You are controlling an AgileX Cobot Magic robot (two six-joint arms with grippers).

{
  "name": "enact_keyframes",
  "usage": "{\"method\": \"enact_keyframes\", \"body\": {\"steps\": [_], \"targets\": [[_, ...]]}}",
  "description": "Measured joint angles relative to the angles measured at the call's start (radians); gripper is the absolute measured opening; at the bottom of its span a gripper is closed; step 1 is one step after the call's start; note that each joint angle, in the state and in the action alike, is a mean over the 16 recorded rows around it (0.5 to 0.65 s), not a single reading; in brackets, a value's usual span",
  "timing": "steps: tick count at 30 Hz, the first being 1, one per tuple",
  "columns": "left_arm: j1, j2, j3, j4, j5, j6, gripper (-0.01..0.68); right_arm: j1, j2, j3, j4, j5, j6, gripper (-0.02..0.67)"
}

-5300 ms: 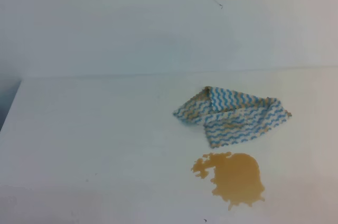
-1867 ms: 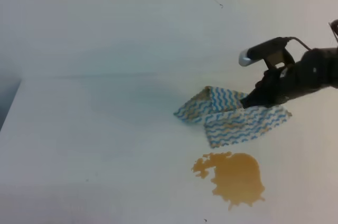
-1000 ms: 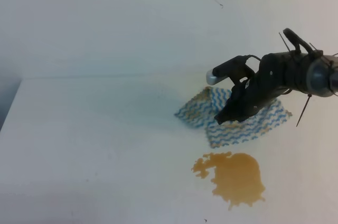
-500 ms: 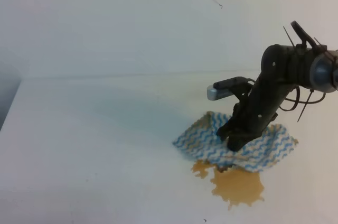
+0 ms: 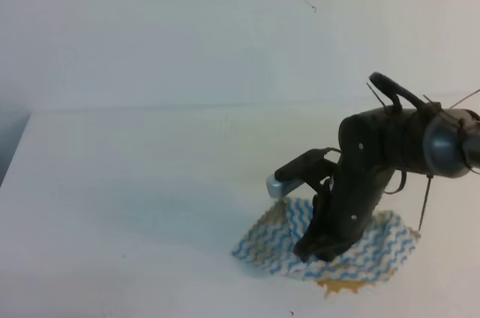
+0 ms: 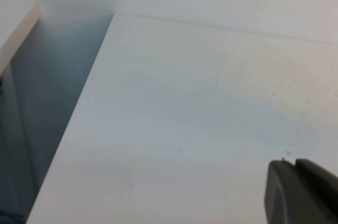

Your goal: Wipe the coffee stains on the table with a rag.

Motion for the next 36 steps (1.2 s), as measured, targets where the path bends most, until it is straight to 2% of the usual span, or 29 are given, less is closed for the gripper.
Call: {"method": "enact_keyframes", "body": {"steps": [10, 16, 20, 28, 32, 36], "targets": [[0.0, 0.0, 0.0, 0.0, 0.0, 0.0, -0.001, 0.044, -0.188, 0.356, -0.028, -0.199, 0.066, -0.002], [0.0, 0.0, 0.0, 0.0, 0.0, 0.001, -0.001, 0.044, -0.257, 0.492, 0.063, -0.247, 0.023, -0.002], [0.0, 0.0, 0.0, 0.0, 0.0, 0.001, -0.001, 0.044, -0.273, 0.526, 0.226, -0.263, -0.095, -0.001], [0.0, 0.0, 0.0, 0.0, 0.0, 0.002, -0.001, 0.045, -0.262, 0.518, 0.629, -0.379, -0.438, 0.0], [0.0, 0.0, 0.0, 0.0, 0.0, 0.002, -0.001, 0.046, -0.239, 0.491, 0.743, -0.477, -0.568, 0.0], [0.0, 0.0, 0.0, 0.0, 0.0, 0.001, -0.001, 0.046, -0.208, 0.45, 0.759, -0.598, -0.628, 0.0]]}}
